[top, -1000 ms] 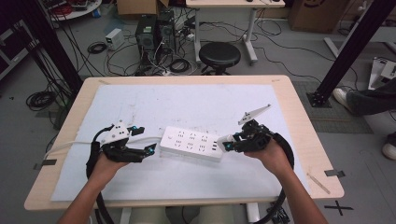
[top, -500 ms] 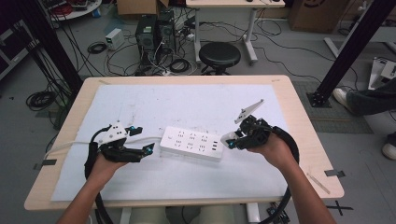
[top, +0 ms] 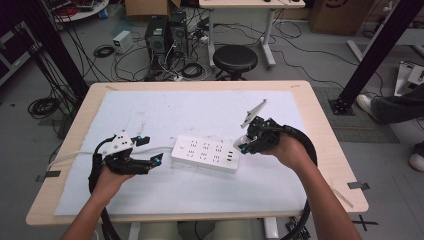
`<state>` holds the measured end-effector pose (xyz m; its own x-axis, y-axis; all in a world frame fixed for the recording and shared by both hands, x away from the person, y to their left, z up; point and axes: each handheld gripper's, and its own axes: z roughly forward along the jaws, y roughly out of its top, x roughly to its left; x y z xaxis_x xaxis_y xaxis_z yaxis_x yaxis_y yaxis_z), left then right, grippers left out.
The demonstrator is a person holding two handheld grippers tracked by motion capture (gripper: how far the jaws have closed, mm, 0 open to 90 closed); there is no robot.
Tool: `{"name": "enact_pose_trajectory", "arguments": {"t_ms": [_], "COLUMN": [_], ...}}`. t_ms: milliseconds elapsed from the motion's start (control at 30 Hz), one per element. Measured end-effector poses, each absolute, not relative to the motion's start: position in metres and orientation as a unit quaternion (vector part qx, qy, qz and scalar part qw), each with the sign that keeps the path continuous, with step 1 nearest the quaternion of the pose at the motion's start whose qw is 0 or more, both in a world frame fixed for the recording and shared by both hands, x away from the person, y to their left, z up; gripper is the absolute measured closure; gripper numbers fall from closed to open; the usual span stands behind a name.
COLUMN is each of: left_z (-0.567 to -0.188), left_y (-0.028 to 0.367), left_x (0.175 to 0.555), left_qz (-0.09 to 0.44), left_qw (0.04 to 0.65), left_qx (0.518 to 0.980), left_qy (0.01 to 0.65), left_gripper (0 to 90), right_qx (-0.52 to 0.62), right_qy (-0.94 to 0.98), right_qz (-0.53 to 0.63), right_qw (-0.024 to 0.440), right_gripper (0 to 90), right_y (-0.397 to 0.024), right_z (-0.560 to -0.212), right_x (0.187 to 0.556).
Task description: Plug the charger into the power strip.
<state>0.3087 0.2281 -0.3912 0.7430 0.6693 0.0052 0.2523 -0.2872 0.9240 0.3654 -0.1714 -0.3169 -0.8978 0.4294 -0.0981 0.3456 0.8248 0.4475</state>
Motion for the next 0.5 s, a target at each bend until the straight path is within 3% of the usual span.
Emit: {"name": "enact_pose_trajectory", "arguments": {"t_ms": [500], "left_z": [-0.397], "left_y": [0.234], "left_x": [0.307], "left_qz": [0.197], "left_qw": [0.522], "left_qx": [0.771], "left_qy": [0.308], "left_gripper": [22.7], "right_qx": [0.159], "right_qy": [0.969], "right_qz": [0.170], "right_qw": [0.079], "right_gripper": [63.7], "right_y": [-0.128], "right_z": [-0.324], "right_x": [0.389]}}
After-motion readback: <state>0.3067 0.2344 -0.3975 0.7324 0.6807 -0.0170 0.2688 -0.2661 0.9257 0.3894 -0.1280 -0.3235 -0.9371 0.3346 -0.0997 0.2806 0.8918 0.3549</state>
